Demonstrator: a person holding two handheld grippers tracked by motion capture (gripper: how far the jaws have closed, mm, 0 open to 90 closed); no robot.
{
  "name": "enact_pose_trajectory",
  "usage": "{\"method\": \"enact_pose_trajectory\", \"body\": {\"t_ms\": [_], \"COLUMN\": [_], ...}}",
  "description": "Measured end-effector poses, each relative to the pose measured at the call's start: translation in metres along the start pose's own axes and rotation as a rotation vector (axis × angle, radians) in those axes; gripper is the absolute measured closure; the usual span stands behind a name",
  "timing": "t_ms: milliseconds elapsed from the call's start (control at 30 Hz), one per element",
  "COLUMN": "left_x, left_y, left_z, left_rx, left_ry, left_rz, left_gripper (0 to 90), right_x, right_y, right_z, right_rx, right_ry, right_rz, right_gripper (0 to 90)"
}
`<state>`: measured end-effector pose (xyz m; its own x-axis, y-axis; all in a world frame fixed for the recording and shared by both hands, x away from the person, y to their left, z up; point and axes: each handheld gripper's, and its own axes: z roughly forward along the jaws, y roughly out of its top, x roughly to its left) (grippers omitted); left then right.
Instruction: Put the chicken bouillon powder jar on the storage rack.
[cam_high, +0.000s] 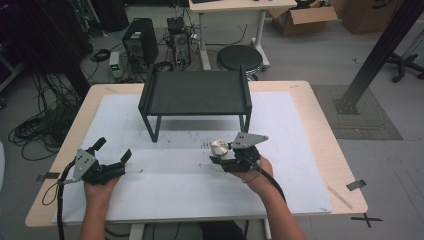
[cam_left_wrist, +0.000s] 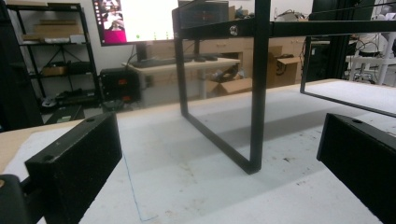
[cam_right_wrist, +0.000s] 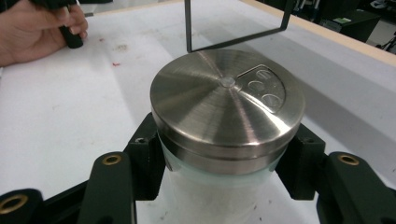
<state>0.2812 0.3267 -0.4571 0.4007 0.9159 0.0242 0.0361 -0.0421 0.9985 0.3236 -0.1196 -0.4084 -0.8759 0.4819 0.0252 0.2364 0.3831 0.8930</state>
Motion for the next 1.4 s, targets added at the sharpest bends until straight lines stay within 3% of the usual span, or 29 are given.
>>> {"method": "enact_pose_trajectory", "body": {"t_ms": [867, 1400], "left_x": [0.0, 0.0], "left_y": [0.0, 0.0], "left_z": [0.0, 0.0], "left_rx": [0.0, -0.001], "left_ry": [0.0, 0.0], "left_rz": [0.001, -0.004], "left_gripper": [0.4, 0.4], "right_x": [-0.007, -0.019], "right_y": [0.06, 0.088], "right_z": [-0.024, -0.029], "right_rx": [-0.035, -0.036], "right_ry": [-0.029, -0.064], "right_rz": [0.002, 0.036], "right_gripper": [43.6, 43.6]}}
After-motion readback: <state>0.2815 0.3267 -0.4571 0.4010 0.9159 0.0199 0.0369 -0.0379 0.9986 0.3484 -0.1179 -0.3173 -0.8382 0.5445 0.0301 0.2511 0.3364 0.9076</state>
